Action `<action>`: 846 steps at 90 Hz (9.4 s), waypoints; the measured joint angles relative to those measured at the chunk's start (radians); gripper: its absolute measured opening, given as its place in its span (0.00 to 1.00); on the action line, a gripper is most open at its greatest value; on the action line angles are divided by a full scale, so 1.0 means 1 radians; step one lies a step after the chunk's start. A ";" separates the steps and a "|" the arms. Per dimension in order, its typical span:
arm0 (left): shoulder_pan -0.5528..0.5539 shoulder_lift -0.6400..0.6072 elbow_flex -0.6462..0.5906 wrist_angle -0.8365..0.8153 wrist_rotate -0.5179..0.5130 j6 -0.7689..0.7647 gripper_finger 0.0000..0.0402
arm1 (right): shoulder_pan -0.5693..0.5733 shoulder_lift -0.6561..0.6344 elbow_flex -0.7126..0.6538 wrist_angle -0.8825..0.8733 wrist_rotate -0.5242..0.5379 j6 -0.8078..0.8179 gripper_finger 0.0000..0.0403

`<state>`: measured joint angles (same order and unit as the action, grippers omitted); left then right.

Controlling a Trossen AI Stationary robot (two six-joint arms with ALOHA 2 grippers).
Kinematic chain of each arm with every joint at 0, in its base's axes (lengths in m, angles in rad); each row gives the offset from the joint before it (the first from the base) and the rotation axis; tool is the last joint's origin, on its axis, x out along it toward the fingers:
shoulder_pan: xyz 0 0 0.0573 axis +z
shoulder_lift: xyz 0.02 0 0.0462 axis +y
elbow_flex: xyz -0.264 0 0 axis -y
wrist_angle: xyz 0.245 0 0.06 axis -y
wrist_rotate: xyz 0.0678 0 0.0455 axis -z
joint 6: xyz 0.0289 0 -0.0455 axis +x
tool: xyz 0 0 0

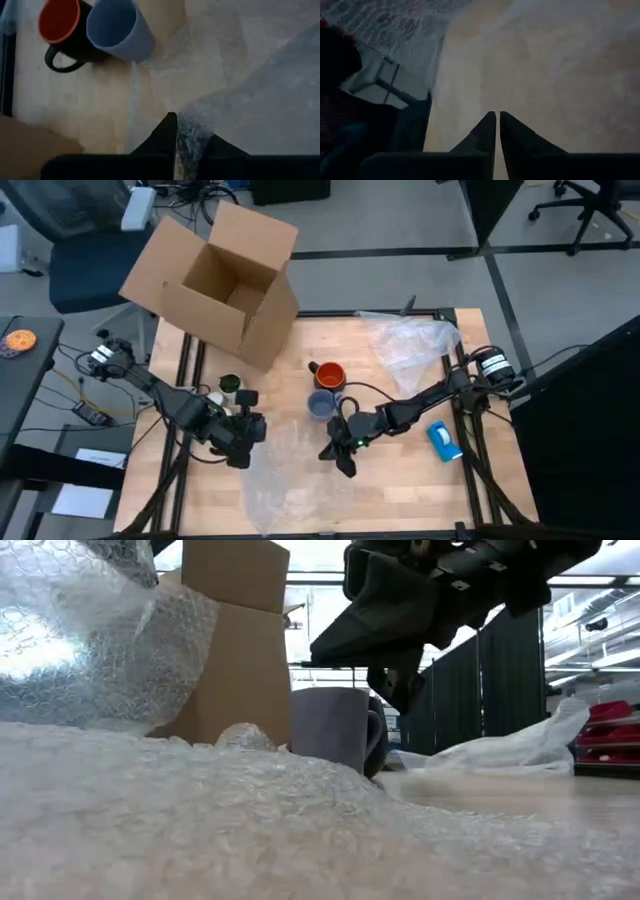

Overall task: Wrap mug
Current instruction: Prepare the bubble wrap, then wrap the blue mug with bubble wrap

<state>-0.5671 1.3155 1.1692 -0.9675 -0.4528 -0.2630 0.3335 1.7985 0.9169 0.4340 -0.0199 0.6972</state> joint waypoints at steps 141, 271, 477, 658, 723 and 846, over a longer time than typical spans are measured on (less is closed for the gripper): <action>-0.041 0.000 -0.004 0.131 0.177 0.217 0.00 | 0.006 0.183 0.284 -0.741 0.289 0.409 0.00; -0.147 -0.002 -0.102 0.163 0.260 -0.029 0.00 | -0.052 0.214 0.286 -0.558 0.437 0.204 0.00; -0.161 -0.001 -0.291 -0.086 0.300 -0.349 0.00 | -0.045 0.080 0.285 -0.892 0.674 0.208 0.00; -0.351 -0.001 -0.291 0.121 0.218 -0.980 0.41 | -0.401 -0.033 0.286 -0.725 0.154 -0.830 0.38; -0.351 0.000 -0.291 0.133 0.125 -0.830 0.41 | -0.398 0.016 0.286 -0.692 0.155 -0.788 0.02; -0.351 -0.001 -0.289 0.285 0.168 -0.465 0.00 | 0.015 0.133 0.417 -0.299 0.026 -0.710 0.00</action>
<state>-0.9184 1.3148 0.8802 -0.6829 -0.2844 -0.7281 0.3487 1.9318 1.3343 0.1351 0.0062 -0.0133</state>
